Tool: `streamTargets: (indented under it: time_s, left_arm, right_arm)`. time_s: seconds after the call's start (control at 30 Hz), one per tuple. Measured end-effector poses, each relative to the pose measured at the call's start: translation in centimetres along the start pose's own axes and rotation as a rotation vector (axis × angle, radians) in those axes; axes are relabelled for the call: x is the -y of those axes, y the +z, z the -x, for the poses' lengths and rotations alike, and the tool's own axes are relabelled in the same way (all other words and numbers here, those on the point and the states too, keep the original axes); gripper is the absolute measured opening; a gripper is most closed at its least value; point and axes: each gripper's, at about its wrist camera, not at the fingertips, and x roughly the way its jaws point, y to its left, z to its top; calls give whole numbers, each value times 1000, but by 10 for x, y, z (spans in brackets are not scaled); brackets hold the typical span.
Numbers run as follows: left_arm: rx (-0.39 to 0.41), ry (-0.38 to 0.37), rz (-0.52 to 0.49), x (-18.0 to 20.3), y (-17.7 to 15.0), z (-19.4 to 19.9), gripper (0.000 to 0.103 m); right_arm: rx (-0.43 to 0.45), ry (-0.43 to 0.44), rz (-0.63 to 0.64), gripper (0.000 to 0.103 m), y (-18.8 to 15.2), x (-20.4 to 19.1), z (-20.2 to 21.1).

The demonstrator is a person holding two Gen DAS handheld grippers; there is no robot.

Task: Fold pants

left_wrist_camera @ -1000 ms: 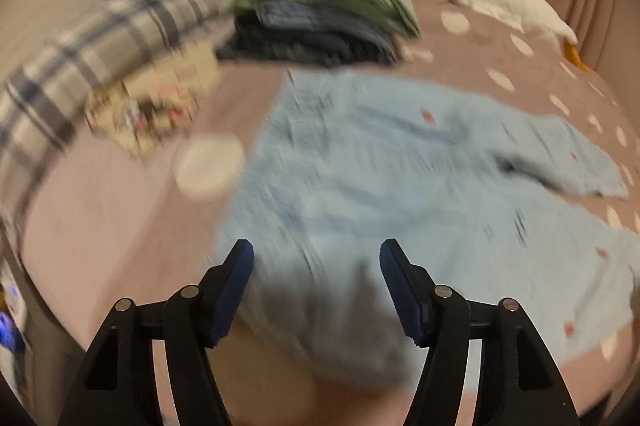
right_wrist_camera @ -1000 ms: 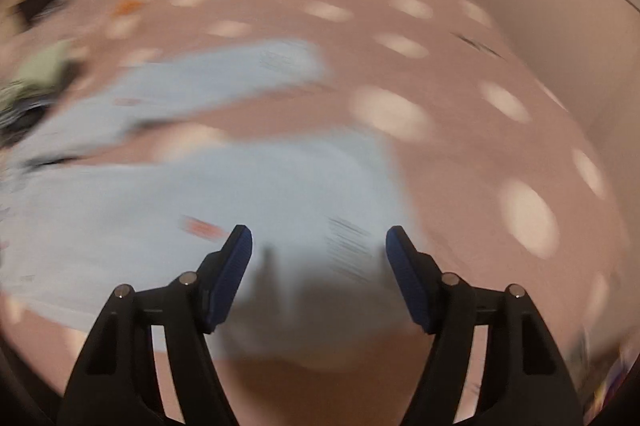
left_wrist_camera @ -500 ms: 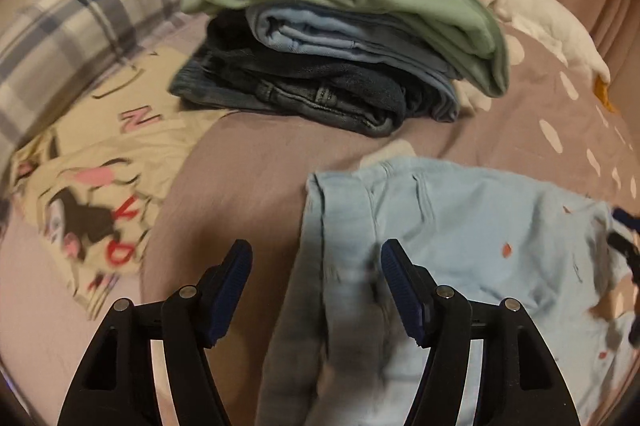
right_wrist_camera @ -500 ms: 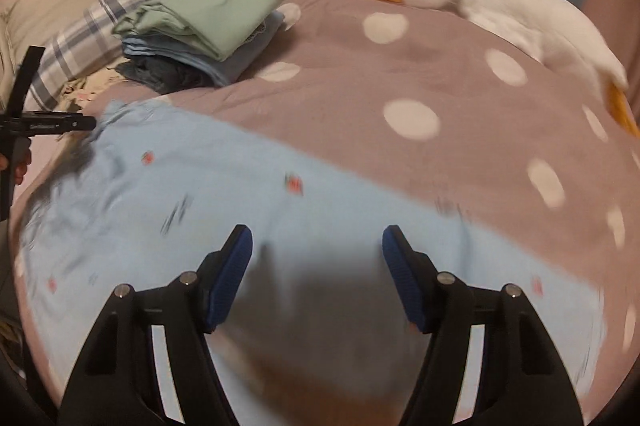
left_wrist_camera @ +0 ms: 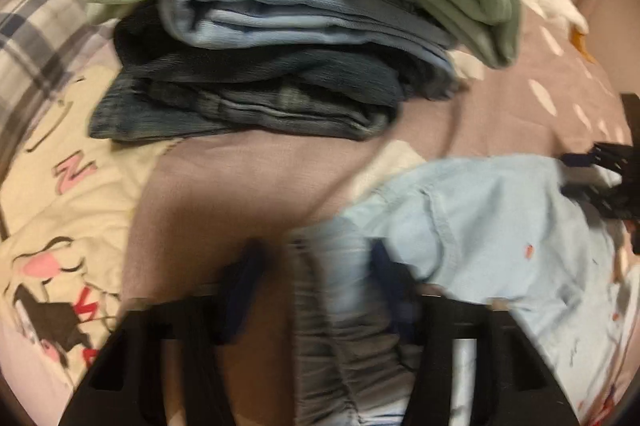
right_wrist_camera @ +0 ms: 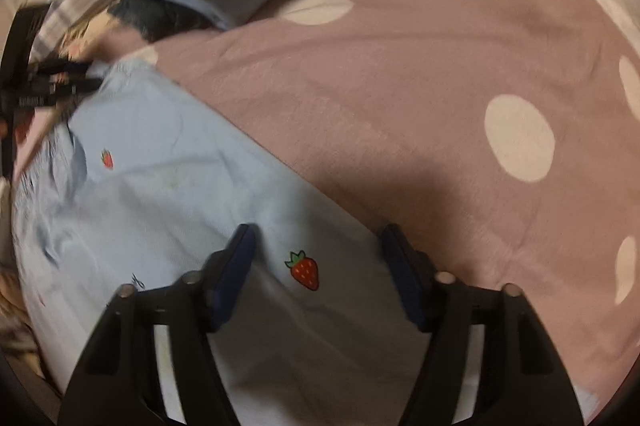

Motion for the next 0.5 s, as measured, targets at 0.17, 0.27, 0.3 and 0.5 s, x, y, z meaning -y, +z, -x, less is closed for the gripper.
streamTargets:
  time_s: [0.17,0.27,0.3,0.5]
  left_arm:
    - [55,103,-60,19,-11,11,34]
    - [87,123,-80,27,-17,28,21]
    - [96,138,-84,30,-20,34,18]
    - [157,196,-107,46,-41,75,13]
  right_arm:
    - [49,0,26,1,-11,-12,15]
    - [44,-45,80,1,-26,-29,23]
    - [49,-70,89,1,-31,-32,27]
    - [182,-157,30,1,-48,-32,87]
